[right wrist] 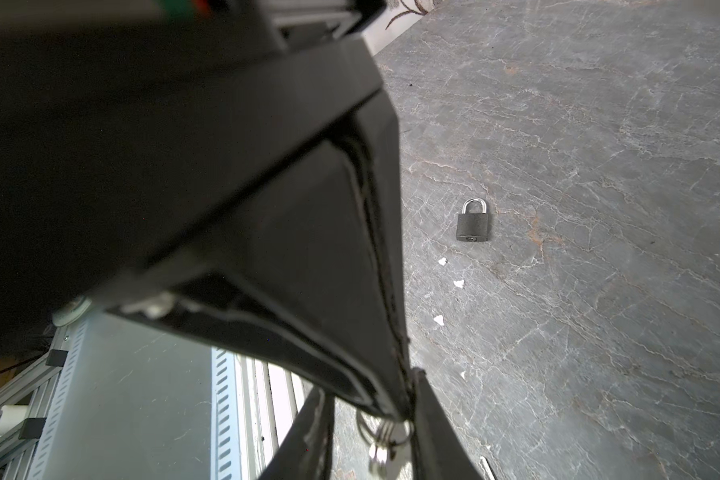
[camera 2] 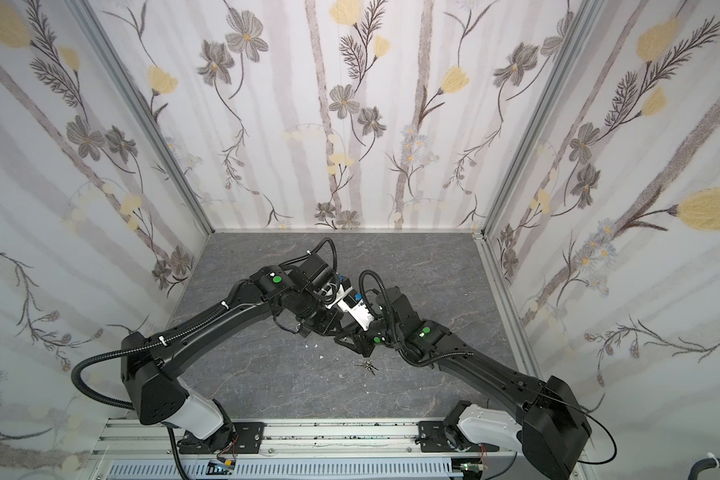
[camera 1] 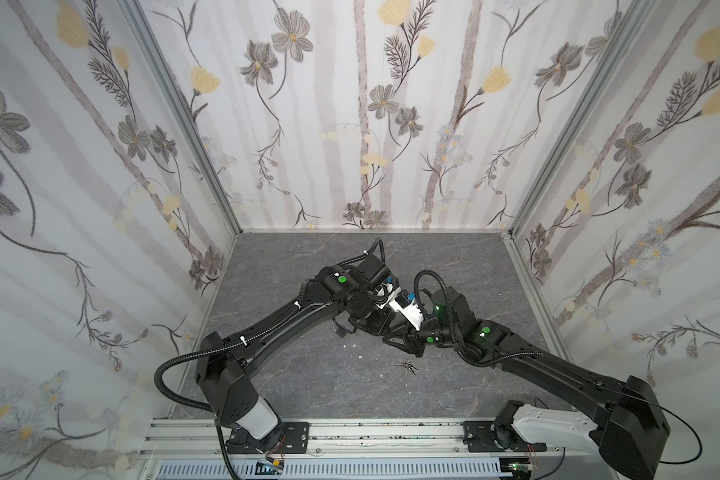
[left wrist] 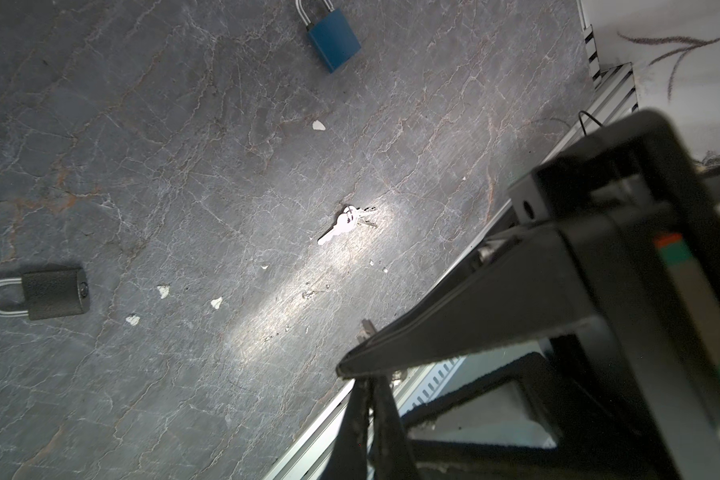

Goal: Unlock with the key

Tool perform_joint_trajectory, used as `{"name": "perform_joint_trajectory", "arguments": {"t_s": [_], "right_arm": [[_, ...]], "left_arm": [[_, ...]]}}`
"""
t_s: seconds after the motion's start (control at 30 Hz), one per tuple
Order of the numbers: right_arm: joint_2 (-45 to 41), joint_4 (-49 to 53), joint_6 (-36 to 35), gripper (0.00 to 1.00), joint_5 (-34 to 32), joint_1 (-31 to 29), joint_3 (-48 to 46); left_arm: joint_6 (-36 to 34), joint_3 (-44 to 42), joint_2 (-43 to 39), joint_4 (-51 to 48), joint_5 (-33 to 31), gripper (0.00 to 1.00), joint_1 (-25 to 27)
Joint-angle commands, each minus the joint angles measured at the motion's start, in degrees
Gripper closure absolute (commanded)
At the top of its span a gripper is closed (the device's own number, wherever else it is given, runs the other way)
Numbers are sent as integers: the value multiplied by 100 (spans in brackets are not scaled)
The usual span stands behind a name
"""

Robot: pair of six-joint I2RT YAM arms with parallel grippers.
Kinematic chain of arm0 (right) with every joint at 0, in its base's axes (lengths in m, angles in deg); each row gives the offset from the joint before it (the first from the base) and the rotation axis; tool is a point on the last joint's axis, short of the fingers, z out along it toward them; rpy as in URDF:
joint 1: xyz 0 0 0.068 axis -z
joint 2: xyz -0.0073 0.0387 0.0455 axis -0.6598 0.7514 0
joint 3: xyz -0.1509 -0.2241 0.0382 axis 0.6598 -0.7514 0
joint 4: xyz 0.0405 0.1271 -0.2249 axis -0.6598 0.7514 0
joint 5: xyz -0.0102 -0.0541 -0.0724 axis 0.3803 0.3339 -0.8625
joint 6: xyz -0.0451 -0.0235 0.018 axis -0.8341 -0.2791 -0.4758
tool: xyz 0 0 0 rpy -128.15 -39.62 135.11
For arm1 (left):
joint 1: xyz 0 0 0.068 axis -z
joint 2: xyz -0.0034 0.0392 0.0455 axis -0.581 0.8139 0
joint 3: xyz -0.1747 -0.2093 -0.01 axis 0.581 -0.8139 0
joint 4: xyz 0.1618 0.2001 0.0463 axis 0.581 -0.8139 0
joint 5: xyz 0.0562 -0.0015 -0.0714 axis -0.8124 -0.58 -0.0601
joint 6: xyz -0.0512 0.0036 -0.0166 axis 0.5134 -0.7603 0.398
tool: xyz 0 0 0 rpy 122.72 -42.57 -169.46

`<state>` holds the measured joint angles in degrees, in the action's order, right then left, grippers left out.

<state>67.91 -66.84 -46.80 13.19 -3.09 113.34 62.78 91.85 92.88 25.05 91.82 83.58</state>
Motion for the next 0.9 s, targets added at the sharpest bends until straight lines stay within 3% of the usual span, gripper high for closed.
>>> {"name": "perform_joint_trajectory", "arguments": {"t_s": [0.0, 0.1, 0.3, 0.4, 0.63, 0.87], "right_arm": [[-2, -42, -148, 70, 266, -1, 123], [-18, 136, -226, 63, 306, -1, 139], [36, 362, -345, 65, 327, -1, 165], [118, 421, -367, 60, 316, -2, 174], [208, 373, -381, 85, 304, -2, 244], [270, 277, -337, 100, 220, -6, 295]], "left_arm": [[-54, -18, -13, -87, -156, 100, 4], [-63, -24, -14, -109, -207, 100, 6], [-66, -19, -10, -84, -236, 100, 0], [-69, 1, -26, -70, -227, 100, 4], [-54, -1, -63, -37, -229, 100, 4], [-18, 14, -72, 56, -281, 96, 9]]}}
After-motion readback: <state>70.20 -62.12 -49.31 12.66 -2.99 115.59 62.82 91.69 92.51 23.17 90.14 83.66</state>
